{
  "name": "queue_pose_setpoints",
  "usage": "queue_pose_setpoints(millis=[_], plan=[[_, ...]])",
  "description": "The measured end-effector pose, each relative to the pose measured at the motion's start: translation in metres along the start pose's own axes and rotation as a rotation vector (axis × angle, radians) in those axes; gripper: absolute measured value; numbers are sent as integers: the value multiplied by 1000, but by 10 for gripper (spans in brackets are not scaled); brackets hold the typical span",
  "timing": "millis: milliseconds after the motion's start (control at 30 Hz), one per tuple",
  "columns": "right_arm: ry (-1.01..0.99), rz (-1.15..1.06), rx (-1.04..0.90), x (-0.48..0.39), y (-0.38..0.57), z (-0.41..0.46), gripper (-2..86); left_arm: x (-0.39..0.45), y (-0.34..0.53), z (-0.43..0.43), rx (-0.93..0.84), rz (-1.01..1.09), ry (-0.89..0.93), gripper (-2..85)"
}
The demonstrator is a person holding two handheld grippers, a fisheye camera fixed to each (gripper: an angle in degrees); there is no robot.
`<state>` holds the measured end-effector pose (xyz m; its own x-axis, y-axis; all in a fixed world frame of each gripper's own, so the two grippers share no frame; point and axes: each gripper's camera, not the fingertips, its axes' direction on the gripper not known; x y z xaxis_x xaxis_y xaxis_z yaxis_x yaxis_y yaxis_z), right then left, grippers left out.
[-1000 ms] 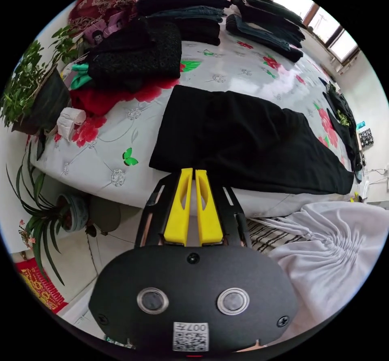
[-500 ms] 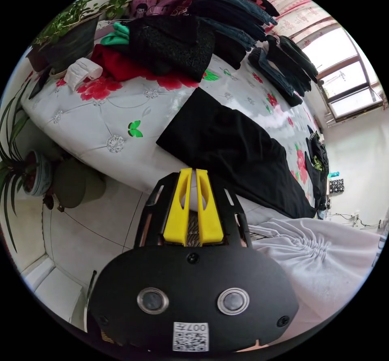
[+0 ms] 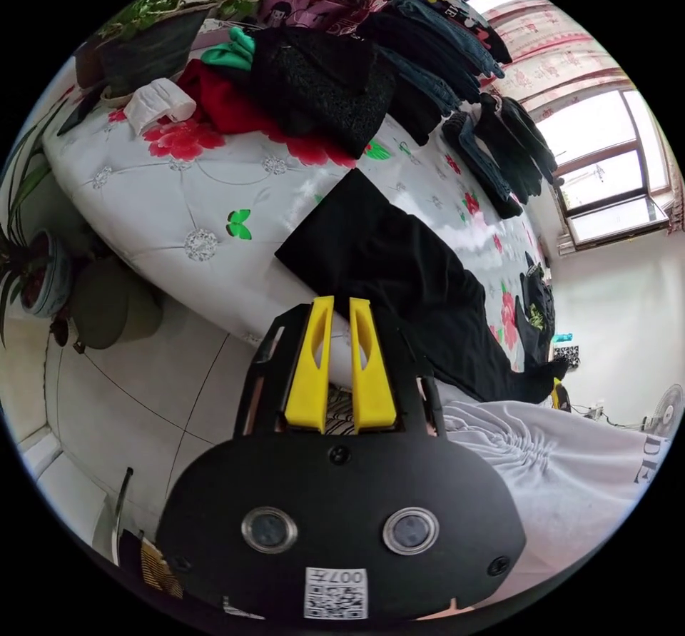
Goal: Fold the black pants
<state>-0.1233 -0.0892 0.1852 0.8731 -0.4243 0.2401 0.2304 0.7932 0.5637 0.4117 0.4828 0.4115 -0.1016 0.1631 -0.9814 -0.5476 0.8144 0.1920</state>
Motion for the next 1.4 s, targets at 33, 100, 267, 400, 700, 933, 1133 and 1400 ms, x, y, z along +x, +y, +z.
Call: queue_pose_setpoints(millis=[33,100,267,400,700,933,1133,1400], plan=[[-6,-74,-29,-22,2,8,58,-6,-1,-1,6,-18,9,53],[-62,-332,-169,-101,27,48,66,-16,-2,-2,19,-49,28,58],[-97,-515,-471,-177,80,135,81,-41,-4,-2,43,-123,88,73],[-70,-584,-478,-206,80,163,90,-57,-13,-2,61,-138,119,86],[70,-800,-643,-261,110,283,70,-80,-34,19,77,-196,196,117],[-59,-575,-546,-249,57,254,24,-94,-42,37,89,-223,221,117],[-244,-692,-590,-278,61,271,35,-95,-49,64,102,-242,213,106],[-245,-556,-630,-238,51,287,55,-89,-45,103,146,-313,242,40]])
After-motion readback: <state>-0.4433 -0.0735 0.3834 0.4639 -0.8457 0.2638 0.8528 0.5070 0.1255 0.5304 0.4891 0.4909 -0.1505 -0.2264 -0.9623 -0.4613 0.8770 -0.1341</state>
